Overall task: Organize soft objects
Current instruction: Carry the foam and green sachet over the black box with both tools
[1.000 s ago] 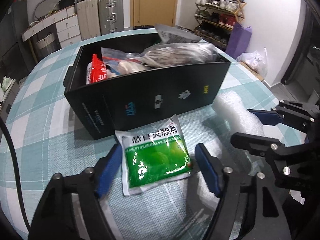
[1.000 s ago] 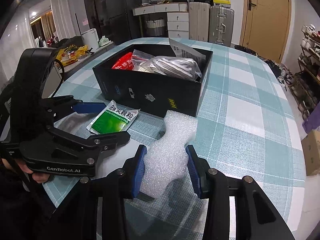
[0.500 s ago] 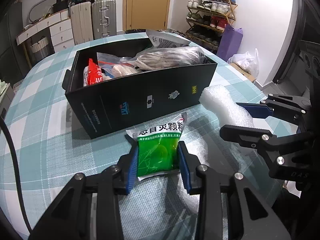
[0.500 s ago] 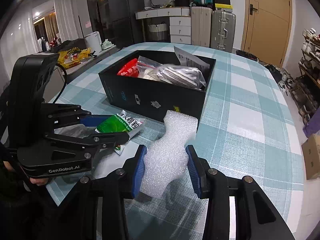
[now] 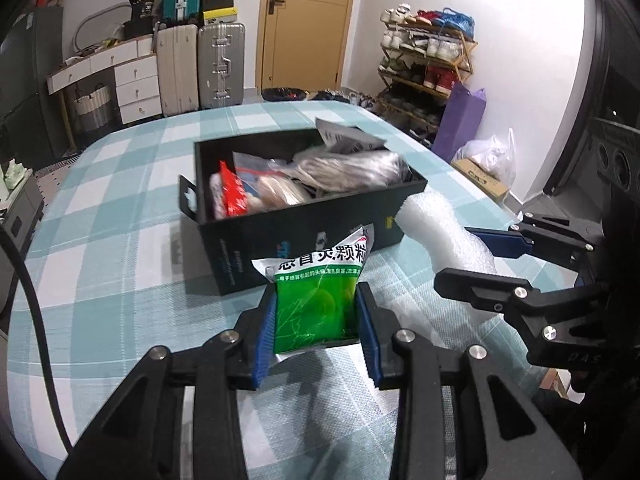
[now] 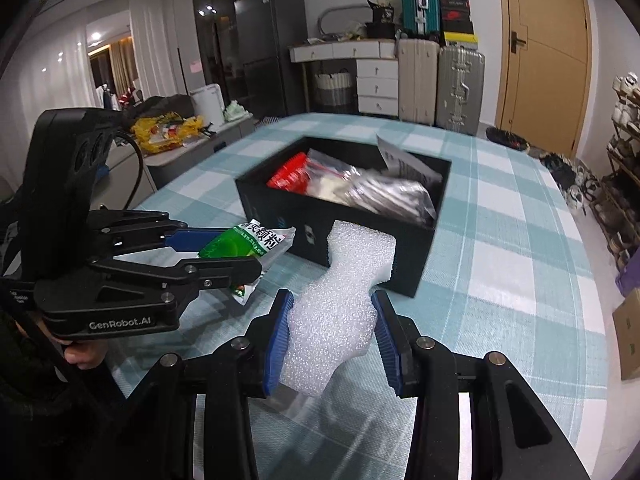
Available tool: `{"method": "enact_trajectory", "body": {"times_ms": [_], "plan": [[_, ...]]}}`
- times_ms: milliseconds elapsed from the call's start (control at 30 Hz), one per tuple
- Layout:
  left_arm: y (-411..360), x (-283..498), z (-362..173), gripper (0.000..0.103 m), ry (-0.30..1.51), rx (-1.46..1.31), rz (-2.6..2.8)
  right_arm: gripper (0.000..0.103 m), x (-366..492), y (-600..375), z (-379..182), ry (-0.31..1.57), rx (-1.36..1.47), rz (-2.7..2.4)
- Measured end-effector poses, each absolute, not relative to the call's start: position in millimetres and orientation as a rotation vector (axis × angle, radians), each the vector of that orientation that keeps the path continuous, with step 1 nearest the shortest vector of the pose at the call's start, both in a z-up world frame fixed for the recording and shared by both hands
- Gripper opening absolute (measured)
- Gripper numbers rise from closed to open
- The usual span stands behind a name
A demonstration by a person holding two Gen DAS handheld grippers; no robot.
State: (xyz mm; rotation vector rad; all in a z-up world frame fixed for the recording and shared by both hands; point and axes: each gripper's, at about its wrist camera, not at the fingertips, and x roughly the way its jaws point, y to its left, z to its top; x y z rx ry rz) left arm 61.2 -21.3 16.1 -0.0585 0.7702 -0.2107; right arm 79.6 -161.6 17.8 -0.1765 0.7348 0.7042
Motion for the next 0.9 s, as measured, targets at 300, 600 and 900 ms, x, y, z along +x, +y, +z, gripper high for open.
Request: {"method": "enact_trajectory", "body": {"times_ms": [300, 600, 900], "plan": [[-5.9, 59.4, 27.5, 0.035, 0.732, -0.077, -0.180, 0.041, 75.9, -161.5, 34.1, 0.661, -0.134, 0.701], [8.2, 59.7, 41.9, 0.035, 0.693, -0.083, -0.149, 0.041, 82.2, -165.4, 55.4, 0.596, -0.061, 0.671], [13.8, 67.5, 60.5, 0.036, 0.647, -0.077, -0.144, 0.041, 92.8, -160.8, 72.8, 0.575, -0.040, 0.661]]}}
